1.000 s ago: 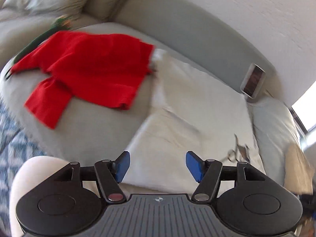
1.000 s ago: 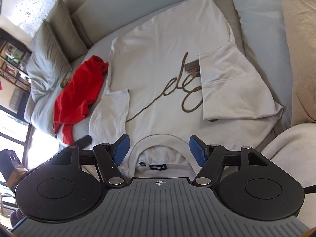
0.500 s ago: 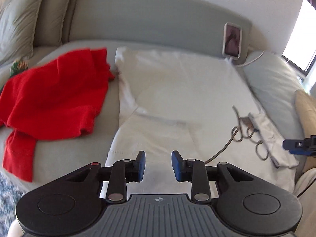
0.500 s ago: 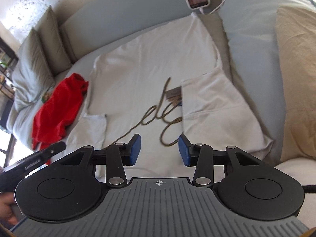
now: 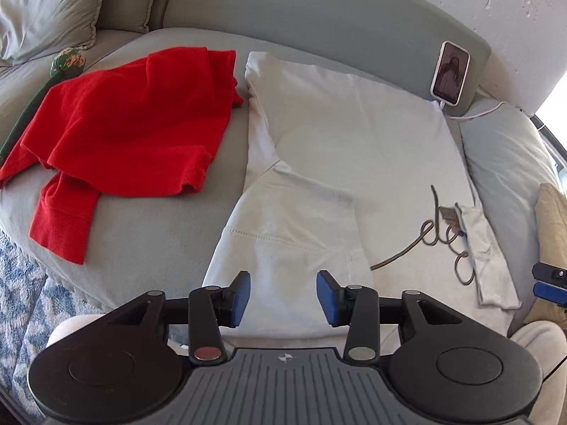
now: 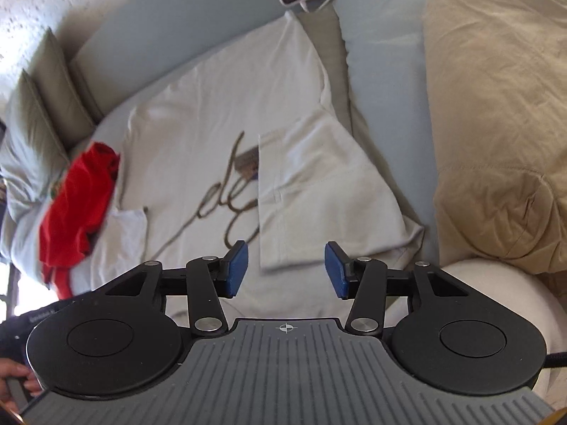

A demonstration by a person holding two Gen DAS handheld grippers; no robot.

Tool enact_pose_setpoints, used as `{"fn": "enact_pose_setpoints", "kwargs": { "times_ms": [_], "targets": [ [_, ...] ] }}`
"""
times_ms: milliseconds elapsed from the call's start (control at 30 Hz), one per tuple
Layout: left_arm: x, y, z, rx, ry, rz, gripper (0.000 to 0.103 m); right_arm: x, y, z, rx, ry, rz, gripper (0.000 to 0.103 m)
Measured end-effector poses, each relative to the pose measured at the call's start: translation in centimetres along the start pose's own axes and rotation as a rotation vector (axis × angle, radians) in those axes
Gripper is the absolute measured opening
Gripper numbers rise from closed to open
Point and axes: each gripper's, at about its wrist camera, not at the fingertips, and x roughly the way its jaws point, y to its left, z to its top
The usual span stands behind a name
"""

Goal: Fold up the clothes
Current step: 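Grasp the sweatshirt hem with the left gripper while the right gripper grasps it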

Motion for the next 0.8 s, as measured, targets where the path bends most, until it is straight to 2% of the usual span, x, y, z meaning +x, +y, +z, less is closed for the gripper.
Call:
{"fn": "enact_pose_setpoints", "kwargs": {
  "times_ms": [33,100,167,200,233,267,300,367,433,533,600,667,733,767,800],
  "targets": [
    [0.0,-0.3,0.5,-0.001,-0.014,0.001,0.051,-0.3,0.1,0.7,0.021,-0.013,0.025,0.063],
    [0.4,-1.0,1.4,0.003,-0.045,0.01,0.055,0.1,0.3,2.0,0.038,-0.025,0.036,0.064],
    [1.3,-1.6,2.2,0.007,-0.063,0.014,0.049,0.8,0.5,3.2,0.037,-0.035,0.018,0.063],
    [1.9,-1.8,2.6,0.008,-0.074,0.005,0.046,1.4,0.7,3.8,0.024,-0.044,-0.003,0.055],
    [2.5,-2.0,2.9,0.011,-0.084,-0.005,0.043,2.1,0.9,4.3,0.005,-0.052,-0.014,0.037],
    [3.3,-2.2,3.3,0.016,-0.086,-0.013,0.033,2.9,1.0,4.8,-0.006,-0.054,-0.017,0.027],
    [4.2,-2.5,3.7,0.022,-0.085,-0.012,0.03,3.9,0.9,5.4,-0.001,-0.048,-0.023,0.015],
    [6.3,-2.7,4.2,0.03,-0.071,0.023,0.028,6.1,0.8,6.5,0.005,-0.031,-0.045,0.015],
    [8.4,-2.7,4.4,0.036,-0.019,0.054,0.027,8.5,0.7,7.3,0.006,-0.017,-0.075,0.015],
    [9.3,-3.1,4.5,0.081,0.04,0.077,0.028,11.9,-0.3,7.5,0.033,0.047,-0.114,0.018],
    [9.5,-3.3,4.5,0.115,0.076,0.09,0.032,12.6,-0.6,7.1,0.006,0.061,-0.117,0.017],
    [8.7,-3.4,4.9,0.103,0.097,0.063,0.032,11.6,-0.1,7.3,-0.014,0.078,-0.115,0.017],
    [6.8,-3.5,5.2,0.1,0.06,0.04,0.038,10.0,0.3,7.6,-0.012,0.092,-0.095,0.027],
    [5.8,-3.6,5.3,0.103,0.036,0.033,0.045,8.8,0.6,7.6,-0.019,0.073,-0.07,0.03],
    [4.8,-3.7,5.5,0.106,0.011,0.03,0.05,7.5,1.0,7.7,-0.03,0.049,-0.047,0.04]
  ]
}}
